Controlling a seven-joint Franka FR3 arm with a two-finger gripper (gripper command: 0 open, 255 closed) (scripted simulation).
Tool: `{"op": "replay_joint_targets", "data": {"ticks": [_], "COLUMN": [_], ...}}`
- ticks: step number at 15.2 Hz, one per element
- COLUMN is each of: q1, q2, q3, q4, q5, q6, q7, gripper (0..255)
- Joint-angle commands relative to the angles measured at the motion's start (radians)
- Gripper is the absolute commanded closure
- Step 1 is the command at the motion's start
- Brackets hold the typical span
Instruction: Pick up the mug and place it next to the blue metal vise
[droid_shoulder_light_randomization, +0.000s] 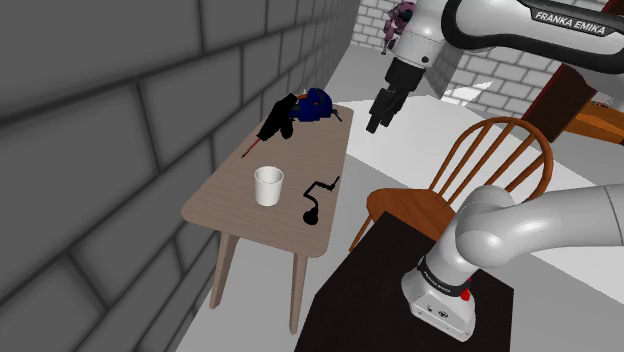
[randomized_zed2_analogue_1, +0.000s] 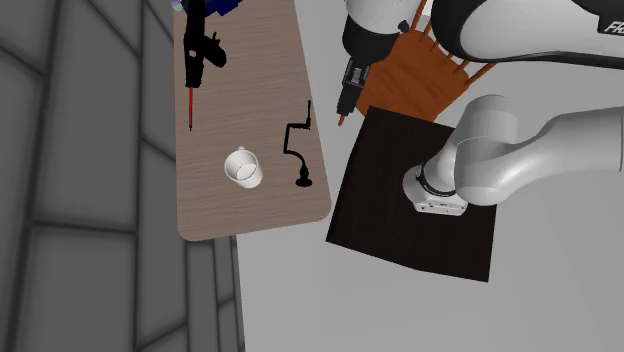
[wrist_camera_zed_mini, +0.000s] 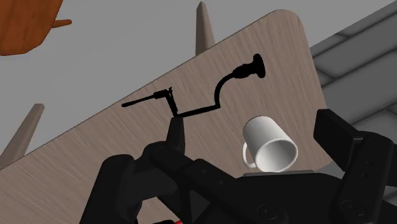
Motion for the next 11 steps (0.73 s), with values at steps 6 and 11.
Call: {"op": "replay_joint_targets", "data": {"ticks": [6, 11], "q1": [0.023, 0.038], "q2": [0.107, 0.245], "q3": [0.076, 0.151], "q4": [-0.037, -0.040], "q5": [0.014, 0.010], "q6": [0.164, 0.322], "q7": [0.042, 0.089], "gripper": [0, 0]}}
